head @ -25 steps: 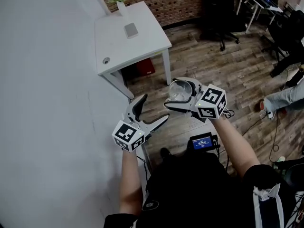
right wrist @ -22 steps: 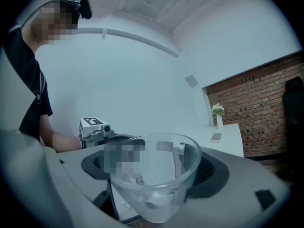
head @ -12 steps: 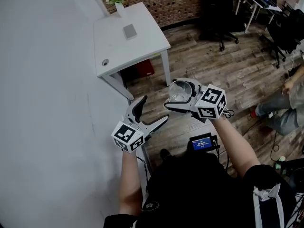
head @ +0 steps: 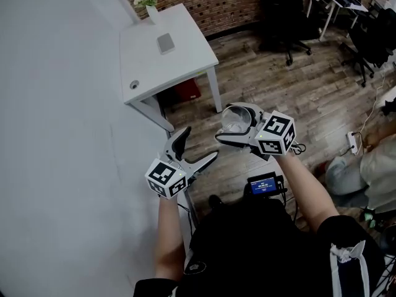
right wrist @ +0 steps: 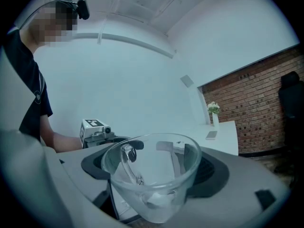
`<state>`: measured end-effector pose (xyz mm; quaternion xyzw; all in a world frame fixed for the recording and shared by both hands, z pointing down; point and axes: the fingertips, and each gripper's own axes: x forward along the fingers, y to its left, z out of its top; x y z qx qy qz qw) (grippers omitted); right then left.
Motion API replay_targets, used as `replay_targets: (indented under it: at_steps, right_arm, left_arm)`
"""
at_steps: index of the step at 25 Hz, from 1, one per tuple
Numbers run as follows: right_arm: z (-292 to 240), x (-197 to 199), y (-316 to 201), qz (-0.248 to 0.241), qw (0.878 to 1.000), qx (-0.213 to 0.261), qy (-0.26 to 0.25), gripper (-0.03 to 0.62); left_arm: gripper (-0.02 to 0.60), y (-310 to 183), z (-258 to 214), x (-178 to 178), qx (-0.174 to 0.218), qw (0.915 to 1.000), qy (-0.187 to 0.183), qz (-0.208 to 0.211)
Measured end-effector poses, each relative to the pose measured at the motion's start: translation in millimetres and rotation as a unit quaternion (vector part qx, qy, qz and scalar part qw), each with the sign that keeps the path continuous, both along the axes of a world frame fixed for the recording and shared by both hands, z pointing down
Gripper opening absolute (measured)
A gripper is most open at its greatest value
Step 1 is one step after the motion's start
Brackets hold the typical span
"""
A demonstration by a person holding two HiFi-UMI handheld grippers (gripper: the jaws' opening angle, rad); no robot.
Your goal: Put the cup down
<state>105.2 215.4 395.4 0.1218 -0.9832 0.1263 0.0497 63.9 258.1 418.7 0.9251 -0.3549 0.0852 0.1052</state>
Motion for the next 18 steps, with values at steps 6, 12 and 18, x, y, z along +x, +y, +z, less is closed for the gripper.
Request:
replay_targets:
  at_steps: [6, 12, 18]
  right_arm:
    - [4, 30, -25, 0.005, 1.000, 0.004, -0.010, 0.451]
    - [14, 37, -46, 0.004, 1.000, -0.015, -0.014, 0.451]
    - [27, 13, -93, 0.015, 1.000, -0.022, -0.009, 0.451]
  left_arm:
    - [0.483, -24, -2, 12, 0.010, 0.9994, -0.002, -0.034]
    - [0.483, -45, 3, 1, 0.005, 0.9979, 0.000, -0.065]
    - [0.483, -98, 15, -27, 0.012, 0.9980, -0.010, -0.062]
